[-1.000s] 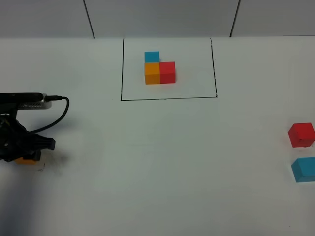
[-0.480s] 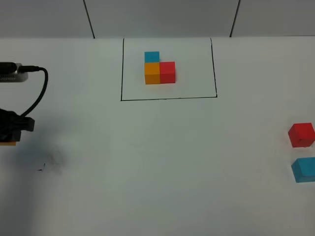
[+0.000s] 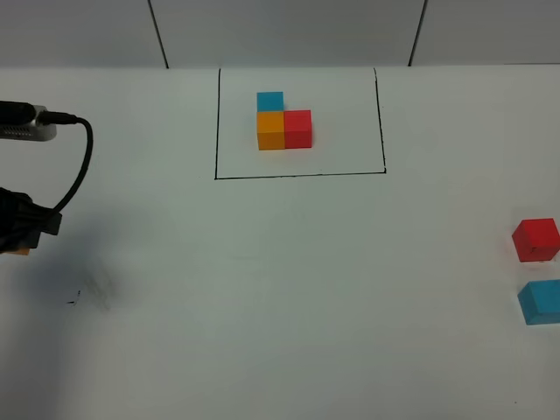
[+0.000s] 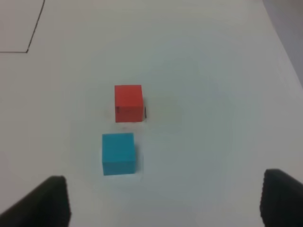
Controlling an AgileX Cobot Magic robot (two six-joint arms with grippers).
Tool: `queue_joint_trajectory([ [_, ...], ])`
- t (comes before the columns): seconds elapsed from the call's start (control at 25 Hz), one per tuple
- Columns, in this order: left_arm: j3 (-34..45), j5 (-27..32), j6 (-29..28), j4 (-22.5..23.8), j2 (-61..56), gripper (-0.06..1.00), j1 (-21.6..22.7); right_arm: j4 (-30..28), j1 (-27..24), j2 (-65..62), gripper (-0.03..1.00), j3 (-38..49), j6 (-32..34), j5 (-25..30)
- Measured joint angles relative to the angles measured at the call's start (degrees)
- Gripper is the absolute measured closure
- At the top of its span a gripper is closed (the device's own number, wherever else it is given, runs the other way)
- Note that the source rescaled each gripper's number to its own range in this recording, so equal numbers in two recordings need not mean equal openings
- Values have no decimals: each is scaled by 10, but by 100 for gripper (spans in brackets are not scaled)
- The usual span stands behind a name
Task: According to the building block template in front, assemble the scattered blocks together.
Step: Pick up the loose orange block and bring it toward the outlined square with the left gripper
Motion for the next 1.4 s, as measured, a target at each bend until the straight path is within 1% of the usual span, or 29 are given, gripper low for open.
queue_joint_trajectory([
  [0.12,0,0,70,-24,0,36,0,0,0,0,16,0,0,0],
  [0.28,0,-1,193,-61,0,36,0,0,0,0,16,0,0,0],
  [0.48,0,8,396,-114,0,36,0,0,0,0,16,0,0,0],
  [0.68,0,45,612,-180,0,36,0,0,0,0,16,0,0,0],
  [0.8,0,77,716,-219,0,36,0,0,0,0,16,0,0,0],
  [0.84,0,89,739,-229,0,36,0,0,0,0,16,0,0,0],
  [0.92,0,110,774,-246,0,36,0,0,0,0,16,0,0,0],
  [1.0,0,130,788,-252,0,36,0,0,0,0,16,0,0,0],
  [1.16,0,159,794,-252,0,36,0,0,0,0,16,0,0,0],
  [1.4,0,163,796,-252,0,36,0,0,0,0,16,0,0,0],
])
